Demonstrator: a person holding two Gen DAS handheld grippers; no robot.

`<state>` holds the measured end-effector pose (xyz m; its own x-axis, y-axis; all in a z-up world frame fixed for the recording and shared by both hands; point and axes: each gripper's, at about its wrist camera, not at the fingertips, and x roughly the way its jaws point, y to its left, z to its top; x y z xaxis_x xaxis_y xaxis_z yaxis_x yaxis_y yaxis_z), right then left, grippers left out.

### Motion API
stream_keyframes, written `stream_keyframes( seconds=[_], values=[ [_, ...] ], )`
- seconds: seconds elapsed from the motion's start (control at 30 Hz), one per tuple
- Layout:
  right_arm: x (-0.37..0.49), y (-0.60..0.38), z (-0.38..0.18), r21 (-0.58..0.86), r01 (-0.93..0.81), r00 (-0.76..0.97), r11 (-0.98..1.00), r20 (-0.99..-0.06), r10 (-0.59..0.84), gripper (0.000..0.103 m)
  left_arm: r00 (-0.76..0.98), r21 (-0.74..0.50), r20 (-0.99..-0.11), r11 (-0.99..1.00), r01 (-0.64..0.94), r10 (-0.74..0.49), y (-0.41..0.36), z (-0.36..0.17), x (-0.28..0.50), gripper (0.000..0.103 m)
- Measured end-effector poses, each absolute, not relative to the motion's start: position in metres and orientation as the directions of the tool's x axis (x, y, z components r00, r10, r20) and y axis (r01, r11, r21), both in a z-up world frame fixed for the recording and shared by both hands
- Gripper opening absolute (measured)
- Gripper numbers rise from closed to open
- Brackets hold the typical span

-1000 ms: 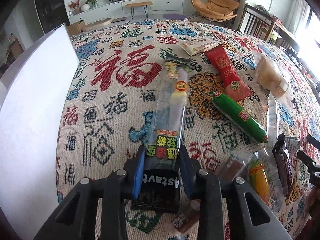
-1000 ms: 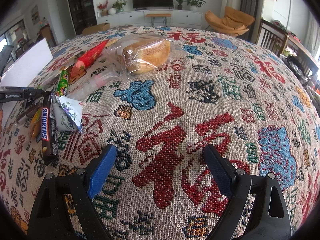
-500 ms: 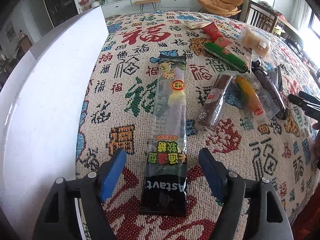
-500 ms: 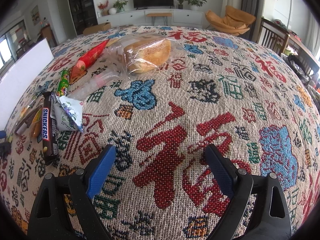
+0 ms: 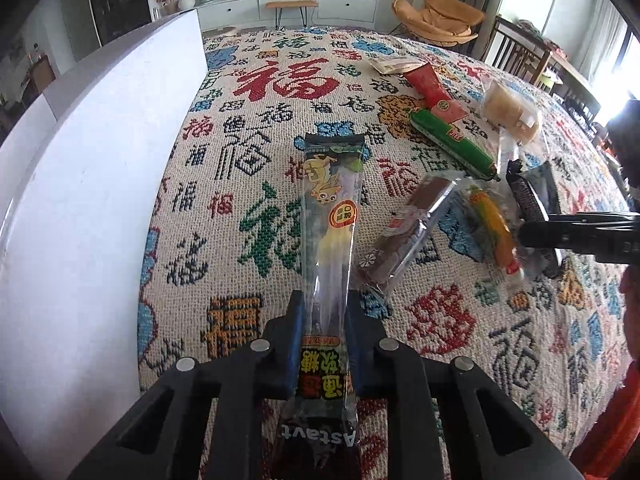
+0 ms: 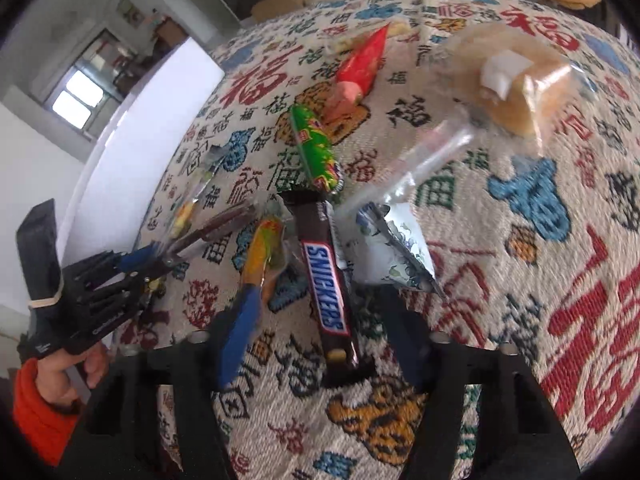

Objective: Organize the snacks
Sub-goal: 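Lift the Astavt pack with the left tool while the right tool grasps the Snickers bar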

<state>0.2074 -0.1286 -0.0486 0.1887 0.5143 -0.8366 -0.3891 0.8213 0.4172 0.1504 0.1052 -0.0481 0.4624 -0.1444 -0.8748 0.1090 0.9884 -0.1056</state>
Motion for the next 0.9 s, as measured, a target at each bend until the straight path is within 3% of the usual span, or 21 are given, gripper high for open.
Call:
stream_keyframes(
  seconds=[0.03,0.1,0.2,0.43,0.53,0.67,0.83,0.9],
  values=[
    [0.211,-0.122,-0.05,0.414,-0.387,0.181,0.824,-0.842,0.508,0.044,0.466,-0.14,-0.868,0.985,0.102,-0.171,0.109,-0.046,0.144,0.013],
    [0.212,-0.118,-0.046,0.402,-0.381,0.192,0.833,-0.846,0.497,0.03,0.47,-0.205,-0.854,0.975,0.091,-0.223,0.114,-0.042,0.13,0.012],
    [0.199,-0.125,-0.036,0.45,-0.377,0.201,0.81,-0.814,0.546,0.02,0.492,-0.276,-0.826,0.958,0.075,-0.276,0.122,-0.036,0.107,0.012],
    [0.177,-0.159,-0.036,0.519,-0.297,0.216,0.802,-0.781,0.586,0.02,0.539,-0.401,-0.757,0.914,0.062,-0.368,0.126,-0.02,0.08,0.012],
    [0.176,-0.169,-0.028,0.48,-0.285,0.27,0.83,-0.79,0.55,0.021,0.554,-0.408,-0.733,0.907,0.104,-0.394,0.117,-0.003,0.078,0.012],
    [0.188,-0.177,-0.027,0.415,-0.262,0.28,0.871,-0.831,0.48,0.044,0.563,-0.403,-0.723,0.907,0.124,-0.399,0.112,0.006,0.077,0.012],
    [0.197,-0.209,-0.046,0.513,-0.139,0.282,0.847,-0.8,0.53,0.039,0.563,-0.415,-0.721,0.903,0.116,-0.404,0.114,0.004,0.071,0.012],
    [0.197,-0.218,-0.05,0.533,-0.114,0.283,0.839,-0.791,0.541,0.026,0.564,-0.417,-0.72,0.901,0.115,-0.405,0.115,0.004,0.068,0.012]
  ],
)
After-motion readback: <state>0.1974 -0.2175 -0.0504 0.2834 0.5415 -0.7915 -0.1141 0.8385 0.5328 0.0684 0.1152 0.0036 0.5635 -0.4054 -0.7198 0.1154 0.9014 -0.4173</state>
